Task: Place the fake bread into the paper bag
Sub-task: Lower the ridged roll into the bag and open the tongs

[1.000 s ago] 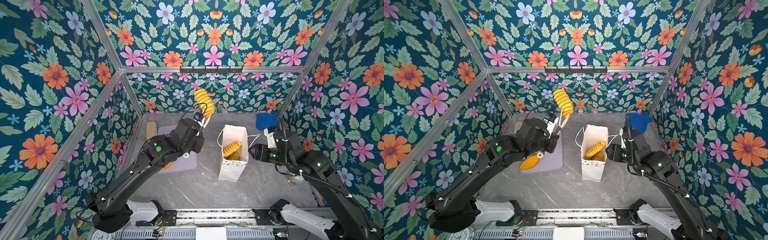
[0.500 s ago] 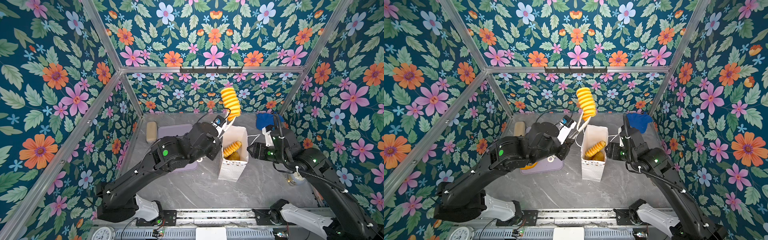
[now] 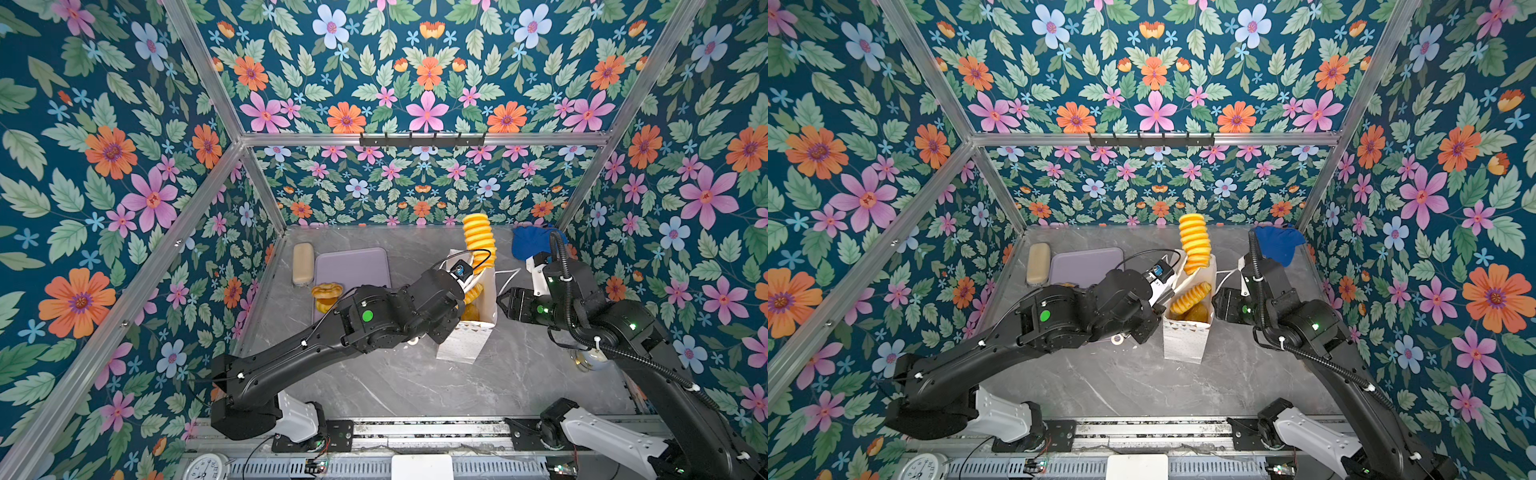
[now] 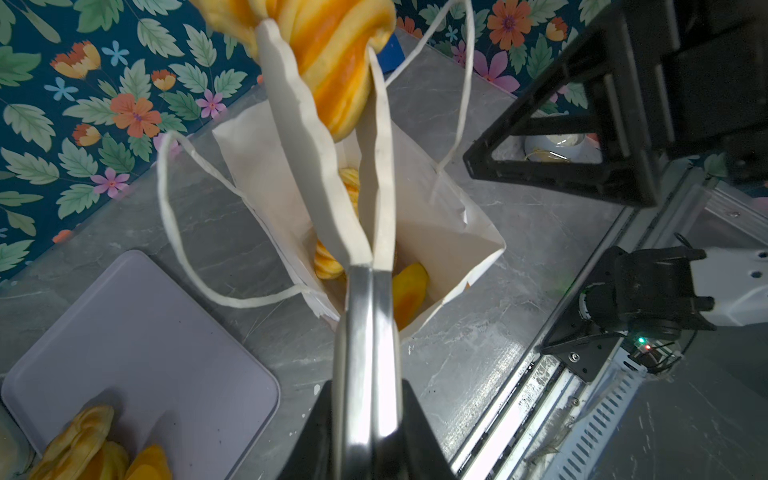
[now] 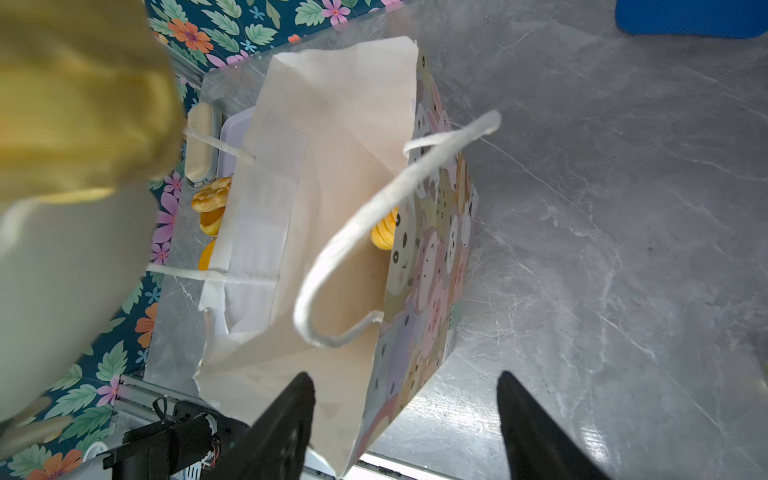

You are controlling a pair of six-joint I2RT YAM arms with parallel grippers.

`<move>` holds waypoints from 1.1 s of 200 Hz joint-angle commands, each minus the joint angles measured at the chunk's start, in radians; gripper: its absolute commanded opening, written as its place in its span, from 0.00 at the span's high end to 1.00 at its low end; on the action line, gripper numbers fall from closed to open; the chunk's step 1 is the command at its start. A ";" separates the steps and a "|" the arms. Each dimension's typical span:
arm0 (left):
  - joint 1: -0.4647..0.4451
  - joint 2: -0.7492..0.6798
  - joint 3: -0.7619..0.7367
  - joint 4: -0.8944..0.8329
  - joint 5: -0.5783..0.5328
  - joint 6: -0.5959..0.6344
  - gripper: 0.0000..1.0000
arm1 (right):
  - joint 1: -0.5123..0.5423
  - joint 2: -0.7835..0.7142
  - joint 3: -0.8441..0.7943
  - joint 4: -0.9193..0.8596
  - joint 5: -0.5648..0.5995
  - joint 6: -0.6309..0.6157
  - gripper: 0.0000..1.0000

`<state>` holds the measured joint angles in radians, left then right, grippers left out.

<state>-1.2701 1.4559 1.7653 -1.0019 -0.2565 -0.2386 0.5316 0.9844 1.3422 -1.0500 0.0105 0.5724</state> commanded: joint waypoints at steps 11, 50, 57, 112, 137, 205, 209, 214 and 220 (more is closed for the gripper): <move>0.002 -0.018 -0.047 0.010 0.016 -0.049 1.00 | 0.000 0.003 -0.012 0.039 -0.022 0.017 0.34; 0.002 -0.040 -0.106 -0.007 0.017 -0.079 1.00 | 0.000 0.032 -0.035 0.082 -0.050 0.024 0.38; 0.002 -0.040 -0.113 -0.008 0.021 -0.083 1.00 | 0.001 0.039 -0.038 0.089 -0.052 0.023 0.39; 0.002 -0.012 -0.127 -0.059 0.064 -0.093 1.00 | 0.001 0.066 -0.078 0.116 -0.035 0.020 0.48; 0.002 -0.012 -0.123 -0.078 0.095 -0.095 1.00 | 0.000 0.066 -0.092 0.118 -0.026 0.020 0.52; 0.002 -0.008 -0.098 -0.108 0.102 -0.097 0.76 | 0.000 0.077 -0.098 0.132 -0.035 0.023 0.67; 0.002 -0.008 -0.096 -0.107 0.100 -0.097 0.72 | 0.000 0.078 -0.099 0.131 -0.035 0.024 0.68; 0.002 -0.008 -0.093 -0.107 0.101 -0.097 0.69 | 0.000 0.079 -0.100 0.130 -0.035 0.023 0.69; 0.002 -0.008 -0.090 -0.106 0.097 -0.096 0.64 | 0.001 0.080 -0.098 0.130 -0.035 0.024 0.70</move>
<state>-1.2697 1.4494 1.6600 -1.1183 -0.1482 -0.3347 0.5316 1.0607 1.2423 -0.9379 -0.0238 0.5915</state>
